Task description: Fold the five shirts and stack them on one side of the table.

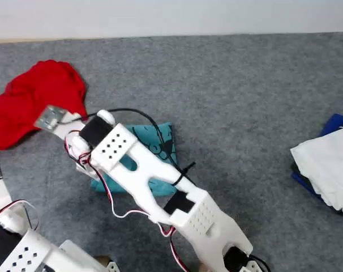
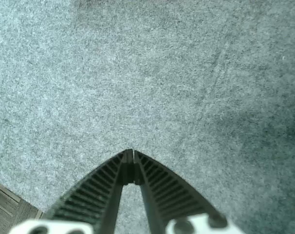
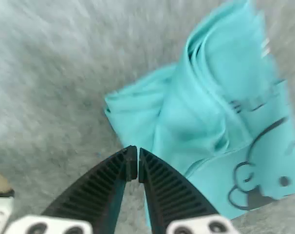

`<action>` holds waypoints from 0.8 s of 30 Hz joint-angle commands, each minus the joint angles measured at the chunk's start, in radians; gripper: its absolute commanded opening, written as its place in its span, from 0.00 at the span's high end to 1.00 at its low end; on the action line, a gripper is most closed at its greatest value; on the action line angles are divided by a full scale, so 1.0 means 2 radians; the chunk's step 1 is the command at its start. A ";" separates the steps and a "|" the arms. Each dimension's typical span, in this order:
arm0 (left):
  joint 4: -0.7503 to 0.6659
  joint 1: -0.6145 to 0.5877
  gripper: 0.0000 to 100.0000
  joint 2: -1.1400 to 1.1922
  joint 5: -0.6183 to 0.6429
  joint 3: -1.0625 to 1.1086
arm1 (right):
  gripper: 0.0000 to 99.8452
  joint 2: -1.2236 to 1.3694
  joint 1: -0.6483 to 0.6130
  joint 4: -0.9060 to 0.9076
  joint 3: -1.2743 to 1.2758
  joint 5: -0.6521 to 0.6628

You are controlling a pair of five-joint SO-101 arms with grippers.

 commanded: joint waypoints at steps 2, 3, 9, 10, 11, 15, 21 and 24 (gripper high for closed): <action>0.002 -0.003 0.99 -0.006 0.005 -0.004 | 0.99 -0.048 0.052 0.018 -0.037 0.016; 0.002 -0.003 0.99 -0.006 0.005 -0.004 | 0.99 -0.044 0.071 0.016 -0.033 0.028; 0.002 -0.003 0.99 -0.006 0.005 -0.004 | 0.99 0.036 0.156 -0.008 -0.026 0.068; 0.002 -0.003 0.99 -0.006 0.005 -0.004 | 0.99 0.053 0.165 -0.016 -0.026 0.072; 0.002 -0.003 0.99 -0.006 0.005 -0.004 | 0.99 0.070 0.170 -0.026 -0.026 0.076; 0.002 -0.003 0.99 -0.006 0.005 -0.005 | 0.99 0.129 0.167 -0.056 -0.026 0.073; 0.002 -0.003 0.99 -0.006 0.005 -0.005 | 0.99 0.144 0.080 -0.031 -0.074 0.054; 0.001 -0.002 0.99 -0.006 0.005 -0.005 | 0.99 0.133 0.024 0.007 -0.134 0.041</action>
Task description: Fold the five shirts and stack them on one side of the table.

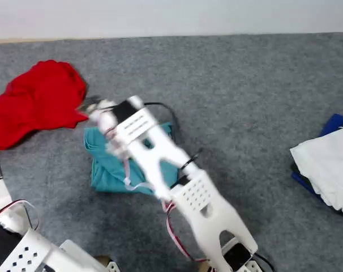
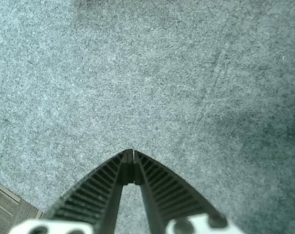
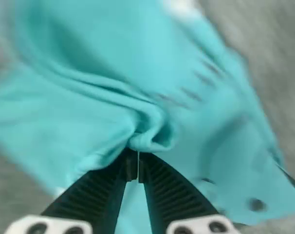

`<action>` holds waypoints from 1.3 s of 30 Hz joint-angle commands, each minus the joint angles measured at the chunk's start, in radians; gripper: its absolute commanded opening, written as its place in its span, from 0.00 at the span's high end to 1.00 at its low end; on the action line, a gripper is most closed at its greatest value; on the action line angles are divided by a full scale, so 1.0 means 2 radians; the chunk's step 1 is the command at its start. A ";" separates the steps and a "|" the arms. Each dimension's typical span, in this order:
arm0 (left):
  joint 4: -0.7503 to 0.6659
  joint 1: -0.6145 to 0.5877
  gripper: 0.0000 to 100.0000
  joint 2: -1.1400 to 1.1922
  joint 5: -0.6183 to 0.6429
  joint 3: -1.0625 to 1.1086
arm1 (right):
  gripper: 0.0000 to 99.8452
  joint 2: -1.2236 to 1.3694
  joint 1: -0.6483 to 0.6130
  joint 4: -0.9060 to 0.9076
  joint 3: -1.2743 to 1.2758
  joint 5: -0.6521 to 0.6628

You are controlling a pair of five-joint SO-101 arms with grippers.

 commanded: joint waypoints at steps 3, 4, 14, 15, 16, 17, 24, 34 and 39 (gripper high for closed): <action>-0.001 -0.002 0.99 -0.006 0.005 -0.005 | 0.99 -0.038 -0.089 0.045 -0.118 -0.013; -0.001 -0.002 0.99 -0.006 0.005 -0.005 | 0.99 -0.048 -0.096 0.045 -0.126 -0.013; -0.002 -0.002 0.99 -0.006 0.005 -0.005 | 0.99 -0.080 0.010 0.043 -0.128 0.006; -0.002 -0.002 0.99 -0.006 0.005 -0.005 | 0.99 -0.068 0.027 0.043 -0.128 0.015; -0.002 -0.002 0.99 -0.006 0.005 -0.005 | 0.99 -0.055 0.042 0.043 -0.128 0.023; -0.002 -0.002 0.99 -0.006 0.005 -0.005 | 0.99 -0.040 0.055 0.043 -0.128 0.028; -0.002 -0.002 0.99 -0.006 0.005 -0.005 | 0.99 0.049 0.070 0.043 -0.132 0.041; -0.002 -0.002 0.99 -0.006 0.005 -0.005 | 0.99 0.023 -0.059 0.043 -0.150 -0.004; -0.002 -0.002 0.99 -0.006 0.005 -0.005 | 0.99 -0.054 -0.080 0.044 -0.142 -0.007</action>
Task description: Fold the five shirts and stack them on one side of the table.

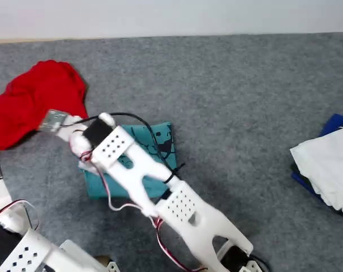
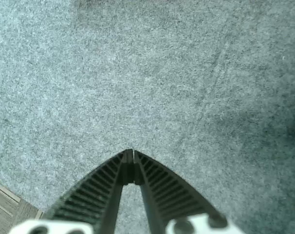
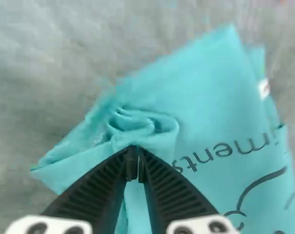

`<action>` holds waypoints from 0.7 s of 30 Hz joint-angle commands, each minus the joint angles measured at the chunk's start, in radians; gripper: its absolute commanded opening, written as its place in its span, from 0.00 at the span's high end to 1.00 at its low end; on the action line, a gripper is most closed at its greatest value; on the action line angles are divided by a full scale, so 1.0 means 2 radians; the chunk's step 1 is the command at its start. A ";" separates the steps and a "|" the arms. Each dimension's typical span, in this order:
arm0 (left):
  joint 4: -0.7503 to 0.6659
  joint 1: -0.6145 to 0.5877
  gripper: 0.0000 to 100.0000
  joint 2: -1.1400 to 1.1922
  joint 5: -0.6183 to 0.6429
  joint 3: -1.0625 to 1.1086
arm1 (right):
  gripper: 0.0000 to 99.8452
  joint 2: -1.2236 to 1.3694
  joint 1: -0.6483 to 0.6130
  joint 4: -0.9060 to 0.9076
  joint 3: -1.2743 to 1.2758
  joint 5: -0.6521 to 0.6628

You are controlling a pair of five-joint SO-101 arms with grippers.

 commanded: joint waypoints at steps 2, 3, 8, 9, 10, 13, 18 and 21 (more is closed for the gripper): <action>-0.002 -0.002 0.99 -0.006 0.005 -0.005 | 0.99 -0.098 0.003 0.020 -0.009 -0.006; -0.002 -0.002 0.99 -0.006 0.005 -0.005 | 0.99 -0.109 0.013 0.019 -0.005 -0.006; -0.002 -0.002 0.99 -0.006 0.005 -0.005 | 0.99 -0.112 0.079 0.019 0.036 -0.005; -0.002 -0.002 0.99 -0.006 0.005 -0.005 | 0.99 -0.104 0.087 0.019 0.052 -0.005; -0.002 -0.002 0.99 -0.006 0.005 -0.005 | 0.99 -0.096 0.092 0.019 0.067 -0.005; -0.002 -0.002 0.99 -0.006 0.005 -0.005 | 0.99 -0.066 0.092 0.019 0.099 -0.005; 0.001 -0.002 0.99 -0.006 0.005 -0.005 | 0.99 -0.033 0.046 0.020 0.107 -0.009; 0.001 -0.002 0.99 -0.006 0.005 -0.007 | 0.99 -0.051 0.001 0.020 0.108 -0.009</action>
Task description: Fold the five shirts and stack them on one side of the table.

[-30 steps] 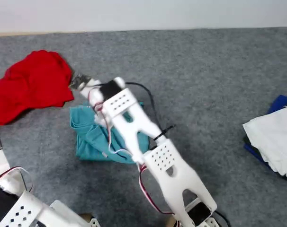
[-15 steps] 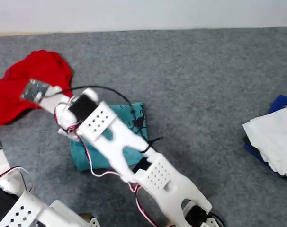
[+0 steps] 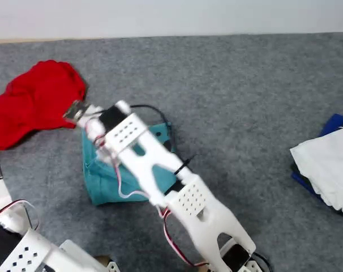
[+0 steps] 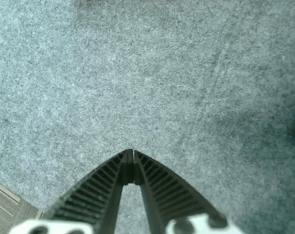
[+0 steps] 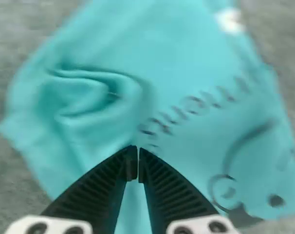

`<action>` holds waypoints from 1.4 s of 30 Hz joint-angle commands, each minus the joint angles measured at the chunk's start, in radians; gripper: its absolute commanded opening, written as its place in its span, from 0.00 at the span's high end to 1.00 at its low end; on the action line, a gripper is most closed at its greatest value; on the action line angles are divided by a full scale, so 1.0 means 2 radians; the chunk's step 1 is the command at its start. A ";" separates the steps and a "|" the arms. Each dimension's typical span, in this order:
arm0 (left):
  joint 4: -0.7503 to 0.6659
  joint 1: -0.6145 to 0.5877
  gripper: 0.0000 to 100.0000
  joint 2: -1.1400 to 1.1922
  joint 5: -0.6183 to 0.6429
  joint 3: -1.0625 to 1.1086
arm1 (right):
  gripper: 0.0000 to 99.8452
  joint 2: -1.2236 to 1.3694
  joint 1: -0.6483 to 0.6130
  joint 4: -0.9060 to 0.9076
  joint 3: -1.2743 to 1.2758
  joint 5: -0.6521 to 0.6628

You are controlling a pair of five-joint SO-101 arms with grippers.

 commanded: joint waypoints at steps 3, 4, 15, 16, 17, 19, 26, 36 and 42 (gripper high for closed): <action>0.002 -0.002 0.99 -0.006 0.005 -0.019 | 0.99 -0.058 -0.081 0.021 -0.001 -0.005; 0.002 -0.002 0.99 -0.006 0.005 -0.023 | 0.99 -0.071 -0.092 0.021 0.005 -0.005; 0.002 -0.002 0.99 -0.006 0.005 -0.032 | 0.99 -0.187 -0.020 0.019 0.093 -0.002; 0.002 -0.002 0.99 -0.006 0.005 -0.032 | 0.99 -0.178 -0.003 0.019 0.093 -0.002; 0.002 -0.002 0.99 -0.006 0.005 -0.032 | 0.99 -0.166 0.013 0.019 0.093 -0.002; 0.002 -0.002 0.99 -0.006 0.005 -0.031 | 0.99 -0.136 0.033 0.019 0.093 -0.002; 0.015 -0.002 0.99 -0.006 0.005 -0.032 | 0.99 -0.085 -0.022 0.020 0.096 -0.005; 0.019 -0.003 0.99 -0.006 0.005 -0.032 | 0.99 -0.089 -0.092 0.019 0.147 -0.005; 0.019 -0.003 0.99 -0.006 0.005 -0.032 | 0.99 -0.139 -0.059 0.019 0.137 -0.003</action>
